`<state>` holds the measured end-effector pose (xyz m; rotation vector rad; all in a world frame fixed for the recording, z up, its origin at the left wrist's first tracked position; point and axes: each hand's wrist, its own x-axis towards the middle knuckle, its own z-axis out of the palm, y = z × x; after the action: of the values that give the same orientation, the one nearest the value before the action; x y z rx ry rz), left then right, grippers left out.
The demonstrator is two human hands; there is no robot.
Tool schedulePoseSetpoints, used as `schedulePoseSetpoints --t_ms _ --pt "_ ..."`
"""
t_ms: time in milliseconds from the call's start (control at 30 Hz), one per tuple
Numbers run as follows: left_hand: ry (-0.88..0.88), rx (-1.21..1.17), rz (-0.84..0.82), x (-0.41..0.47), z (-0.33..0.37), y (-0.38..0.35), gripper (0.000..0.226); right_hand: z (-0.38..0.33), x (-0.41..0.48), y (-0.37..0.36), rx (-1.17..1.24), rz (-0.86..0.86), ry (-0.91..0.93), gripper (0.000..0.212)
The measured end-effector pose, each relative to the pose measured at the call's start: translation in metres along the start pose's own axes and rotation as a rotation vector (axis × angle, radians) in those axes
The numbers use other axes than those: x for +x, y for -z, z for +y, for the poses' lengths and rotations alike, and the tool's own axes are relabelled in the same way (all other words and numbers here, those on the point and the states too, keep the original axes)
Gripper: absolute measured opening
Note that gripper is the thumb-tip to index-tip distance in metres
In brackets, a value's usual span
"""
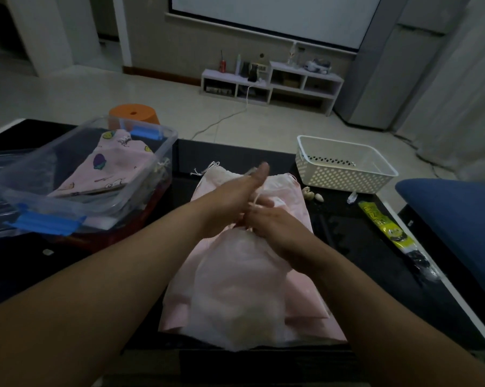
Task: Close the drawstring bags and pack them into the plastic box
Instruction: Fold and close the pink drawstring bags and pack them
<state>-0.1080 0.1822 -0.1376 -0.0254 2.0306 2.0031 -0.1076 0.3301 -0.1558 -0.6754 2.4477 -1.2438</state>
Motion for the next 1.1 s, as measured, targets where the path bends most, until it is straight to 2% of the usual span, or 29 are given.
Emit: schedulePoseSetpoints --t_ms 33,100,167,200,300,400,567,700,867,1100 --pt "-0.001 0.081 0.003 -0.002 -0.007 0.000 0.053 0.001 0.000 0.004 0.075 0.026 -0.050 0.033" --pt "-0.120 0.379 0.066 -0.005 -0.021 0.003 0.047 0.005 0.000 0.010 0.166 0.051 -0.129 0.030" --pt "-0.205 0.659 0.095 -0.009 -0.031 0.005 0.044 0.009 0.000 0.012 0.190 0.046 -0.145 0.035" --pt "-0.205 0.722 0.101 -0.011 -0.033 0.007 0.044 0.009 0.000 0.011 0.208 0.051 -0.153 0.036" --pt "-0.127 0.739 0.118 -0.011 -0.039 0.016 0.046 0.009 0.002 0.008 0.222 0.048 -0.181 0.030" --pt "-0.121 0.820 0.096 -0.012 -0.045 0.026 0.049 0.012 0.001 0.012 0.238 0.024 -0.219 0.024" --pt "-0.199 0.814 0.147 -0.013 -0.039 0.035 0.030 0.024 -0.003 0.022 0.281 0.075 -0.244 0.015" --pt "-0.209 0.819 0.147 -0.017 -0.022 0.031 0.024 0.023 -0.002 0.021 0.185 0.182 -0.166 0.008" --pt "-0.183 0.958 0.044 -0.019 -0.020 0.022 0.021 0.013 0.000 0.019 0.171 0.148 -0.115 0.005" --pt "-0.272 0.962 0.181 -0.019 -0.030 0.014 0.018 0.015 -0.003 0.024 0.164 0.162 -0.149 0.007"
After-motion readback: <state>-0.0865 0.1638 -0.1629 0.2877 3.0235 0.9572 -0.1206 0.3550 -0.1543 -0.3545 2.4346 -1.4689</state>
